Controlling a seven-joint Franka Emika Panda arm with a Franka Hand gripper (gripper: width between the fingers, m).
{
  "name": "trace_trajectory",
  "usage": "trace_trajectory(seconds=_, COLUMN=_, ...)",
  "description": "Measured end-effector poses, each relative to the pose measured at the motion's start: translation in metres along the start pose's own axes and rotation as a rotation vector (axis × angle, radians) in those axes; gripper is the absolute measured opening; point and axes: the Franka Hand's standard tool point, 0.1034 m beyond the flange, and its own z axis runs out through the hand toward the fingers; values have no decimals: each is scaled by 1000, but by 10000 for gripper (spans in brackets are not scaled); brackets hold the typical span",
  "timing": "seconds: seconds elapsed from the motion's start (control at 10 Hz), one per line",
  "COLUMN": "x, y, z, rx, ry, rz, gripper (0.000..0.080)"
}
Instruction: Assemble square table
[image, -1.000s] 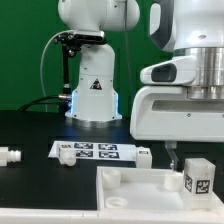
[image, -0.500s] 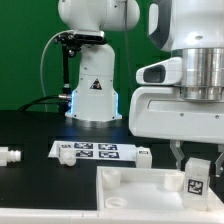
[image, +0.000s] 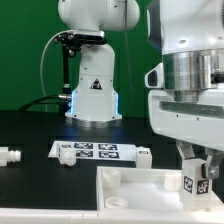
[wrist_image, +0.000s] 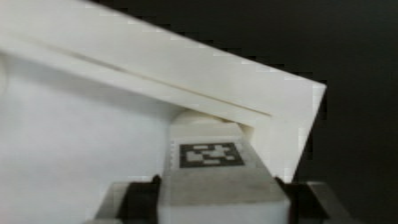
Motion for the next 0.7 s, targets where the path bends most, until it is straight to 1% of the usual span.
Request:
trace_trajectory(seconds=0.1, x=-1, y=0, z=0, rx=-2, ry=-6, rz=65, gripper=286)
trace_trajectory(seconds=0.3, x=-2, y=1, z=1, rx=-6, ry=-8, rz=49, gripper=286)
trace_trajectory(seconds=0.4, x=-2, y=1, z=1, rx=-7, ry=-8, rz=6, gripper=465)
trace_trajectory(seconds=0.5, x=-3, y=1, z=1, rx=-12, ry=4, rz=-152, gripper=590)
trace_trajectory(seconds=0.6, x=-7, y=-1, z=0, rx=-19, ry=15, rz=-325, gripper=590)
trace_trajectory(seconds=0.7, x=-13, y=-1, z=1, rx=-30, ry=20, rz=-476, gripper=638)
